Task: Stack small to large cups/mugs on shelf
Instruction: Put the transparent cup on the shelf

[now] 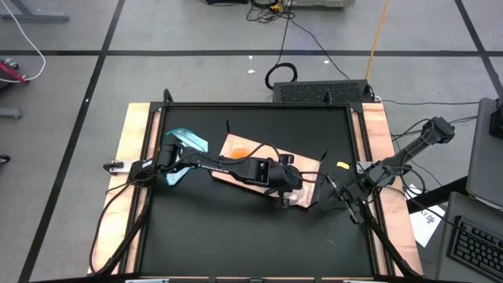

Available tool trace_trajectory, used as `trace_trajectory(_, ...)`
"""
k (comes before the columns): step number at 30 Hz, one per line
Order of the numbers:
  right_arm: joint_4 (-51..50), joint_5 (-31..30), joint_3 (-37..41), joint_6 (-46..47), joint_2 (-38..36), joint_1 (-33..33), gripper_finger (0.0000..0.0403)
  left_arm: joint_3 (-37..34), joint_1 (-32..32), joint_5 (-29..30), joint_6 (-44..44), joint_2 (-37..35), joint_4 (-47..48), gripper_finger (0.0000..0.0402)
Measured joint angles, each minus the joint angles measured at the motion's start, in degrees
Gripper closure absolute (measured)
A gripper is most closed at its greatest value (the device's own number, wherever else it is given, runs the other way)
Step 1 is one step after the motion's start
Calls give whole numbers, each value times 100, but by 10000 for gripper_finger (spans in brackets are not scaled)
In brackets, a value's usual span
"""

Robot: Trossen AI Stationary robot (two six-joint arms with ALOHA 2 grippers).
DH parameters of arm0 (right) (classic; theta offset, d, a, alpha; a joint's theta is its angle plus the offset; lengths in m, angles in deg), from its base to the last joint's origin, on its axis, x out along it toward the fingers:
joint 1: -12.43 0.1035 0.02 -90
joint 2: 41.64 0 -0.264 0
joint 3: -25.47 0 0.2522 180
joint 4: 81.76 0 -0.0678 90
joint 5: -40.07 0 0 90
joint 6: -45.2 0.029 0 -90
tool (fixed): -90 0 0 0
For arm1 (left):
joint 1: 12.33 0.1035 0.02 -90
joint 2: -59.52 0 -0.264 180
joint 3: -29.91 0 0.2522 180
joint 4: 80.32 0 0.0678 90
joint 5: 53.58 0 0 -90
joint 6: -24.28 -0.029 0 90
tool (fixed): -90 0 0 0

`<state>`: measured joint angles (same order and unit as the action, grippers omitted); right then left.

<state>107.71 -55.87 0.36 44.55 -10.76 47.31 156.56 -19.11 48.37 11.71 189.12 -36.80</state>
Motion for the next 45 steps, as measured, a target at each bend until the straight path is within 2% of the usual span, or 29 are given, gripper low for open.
trace_trajectory(16, -84, 2, 0, 42, 9, 0, 403, 20, -13, 332, -137, 293, -201, 370)
trace_trajectory(25, -127, 1, 0, 43, 9, 2, 403, 9, -11, 301, -203, 293, -275, 370)
trace_trajectory(28, -138, 0, 0, 40, 9, 2, 403, 9, -4, 185, -197, 293, -269, 354)
trace_trajectory(37, -164, 0, 0, 42, 7, 2, 403, -62, -4, 99, -182, 407, -120, 271)
trace_trajectory(45, -163, 2, 0, 46, 7, 4, 403, -42, 0, 149, -278, 388, -26, 259)
